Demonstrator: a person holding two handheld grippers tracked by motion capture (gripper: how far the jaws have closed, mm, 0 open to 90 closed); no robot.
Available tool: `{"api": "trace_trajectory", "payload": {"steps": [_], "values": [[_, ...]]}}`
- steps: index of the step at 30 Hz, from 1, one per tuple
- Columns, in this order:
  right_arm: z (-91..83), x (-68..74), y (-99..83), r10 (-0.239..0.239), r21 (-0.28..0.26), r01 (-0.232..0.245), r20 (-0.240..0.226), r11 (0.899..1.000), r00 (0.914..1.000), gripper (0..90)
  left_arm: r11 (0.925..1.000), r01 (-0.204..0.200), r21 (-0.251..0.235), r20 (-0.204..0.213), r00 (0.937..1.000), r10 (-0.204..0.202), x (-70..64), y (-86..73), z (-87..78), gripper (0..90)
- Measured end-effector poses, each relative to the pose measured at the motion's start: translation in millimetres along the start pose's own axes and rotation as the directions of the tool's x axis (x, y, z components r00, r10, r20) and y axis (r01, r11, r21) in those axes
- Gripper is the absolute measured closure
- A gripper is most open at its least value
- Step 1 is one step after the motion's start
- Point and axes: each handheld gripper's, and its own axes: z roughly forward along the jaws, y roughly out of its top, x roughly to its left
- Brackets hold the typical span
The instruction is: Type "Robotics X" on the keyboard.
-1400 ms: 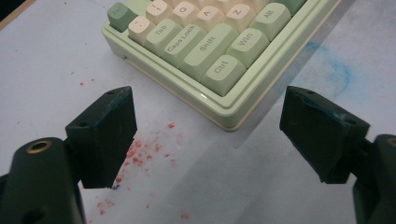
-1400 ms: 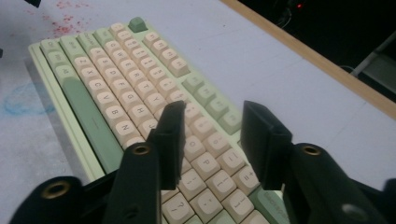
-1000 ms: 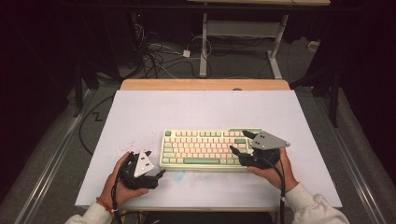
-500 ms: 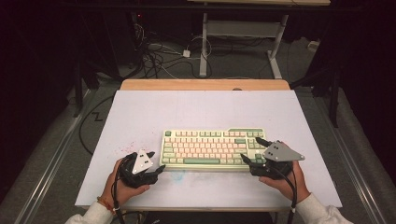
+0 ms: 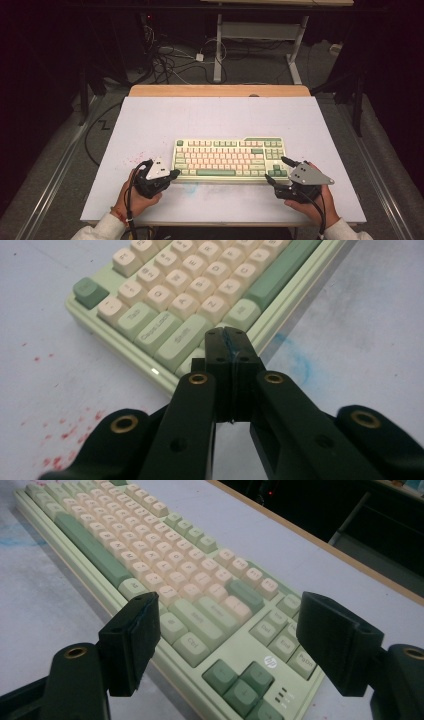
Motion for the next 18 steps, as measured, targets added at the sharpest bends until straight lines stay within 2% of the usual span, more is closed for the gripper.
{"api": "trace_trajectory", "payload": {"steps": [5,6,18], "values": [[-4.2,2.3,-5.6,0.001,0.009,-0.001,0.001,1.0,1.0,25.9,0.9998,-0.02,0.0,0.014,0.9997,0.02,-4.3,19.3,10.4,87.3],[-4.4,2.2,-6.1,-0.002,0.01,0.002,0.0,1.0,1.0,25.9,0.9998,-0.02,0.0,0.014,0.9997,0.02,-4.3,19.3,10.4,87.3],[-0.4,3.8,-8.5,-0.009,0.029,0.01,-0.008,1.0,0.9999,25.9,0.9978,-0.066,0.004,0.058,0.9961,0.066,-13.9,56.2,40.5,86.9]]}}
